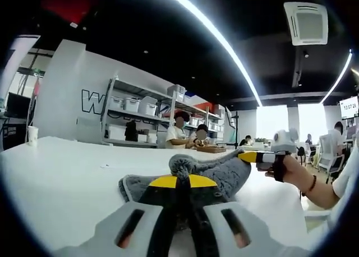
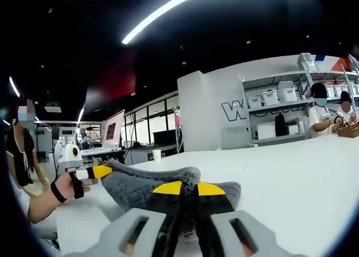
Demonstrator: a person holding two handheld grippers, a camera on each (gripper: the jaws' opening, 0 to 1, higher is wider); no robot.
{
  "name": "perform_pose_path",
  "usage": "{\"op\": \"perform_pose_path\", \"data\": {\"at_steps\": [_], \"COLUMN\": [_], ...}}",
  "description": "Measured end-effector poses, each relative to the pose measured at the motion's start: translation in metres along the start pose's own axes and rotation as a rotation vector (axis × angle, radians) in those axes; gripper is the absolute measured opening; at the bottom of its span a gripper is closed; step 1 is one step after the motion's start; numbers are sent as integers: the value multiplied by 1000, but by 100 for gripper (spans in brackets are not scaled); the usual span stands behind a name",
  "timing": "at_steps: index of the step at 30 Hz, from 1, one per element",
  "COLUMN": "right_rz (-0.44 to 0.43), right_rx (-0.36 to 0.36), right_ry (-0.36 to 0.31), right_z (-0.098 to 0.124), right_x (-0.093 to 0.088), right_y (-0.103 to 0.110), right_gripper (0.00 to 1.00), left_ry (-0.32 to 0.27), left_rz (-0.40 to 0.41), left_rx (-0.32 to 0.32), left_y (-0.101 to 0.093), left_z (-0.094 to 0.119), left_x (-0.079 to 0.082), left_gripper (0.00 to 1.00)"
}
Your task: Open the folded towel by lifting each exposed corner and separating the folded layers until the towel lies flat within the target outline without major curled edges
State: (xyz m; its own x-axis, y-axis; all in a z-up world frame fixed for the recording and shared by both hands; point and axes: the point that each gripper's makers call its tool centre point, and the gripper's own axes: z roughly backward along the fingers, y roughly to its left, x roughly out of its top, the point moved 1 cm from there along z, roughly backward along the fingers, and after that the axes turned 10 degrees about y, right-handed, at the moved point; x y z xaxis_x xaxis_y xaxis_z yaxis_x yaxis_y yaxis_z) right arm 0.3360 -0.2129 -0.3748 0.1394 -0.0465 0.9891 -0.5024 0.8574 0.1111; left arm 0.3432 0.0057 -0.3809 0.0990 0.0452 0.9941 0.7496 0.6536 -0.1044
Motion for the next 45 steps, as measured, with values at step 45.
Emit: {"op": "perform_pose_path", "data": {"at_steps": [45], "right_rz": [29], "right_rx": [59], "right_ry": [99], "right_z": [32], "right_x": [-53], "right_y": [21], "right_gripper": [2], "left_ry": [155], "left_rz": [-74], "left_rx": [-85], "left_y": [-40], "left_z": [41], "left_x": [-46], "left_gripper": [5]}}
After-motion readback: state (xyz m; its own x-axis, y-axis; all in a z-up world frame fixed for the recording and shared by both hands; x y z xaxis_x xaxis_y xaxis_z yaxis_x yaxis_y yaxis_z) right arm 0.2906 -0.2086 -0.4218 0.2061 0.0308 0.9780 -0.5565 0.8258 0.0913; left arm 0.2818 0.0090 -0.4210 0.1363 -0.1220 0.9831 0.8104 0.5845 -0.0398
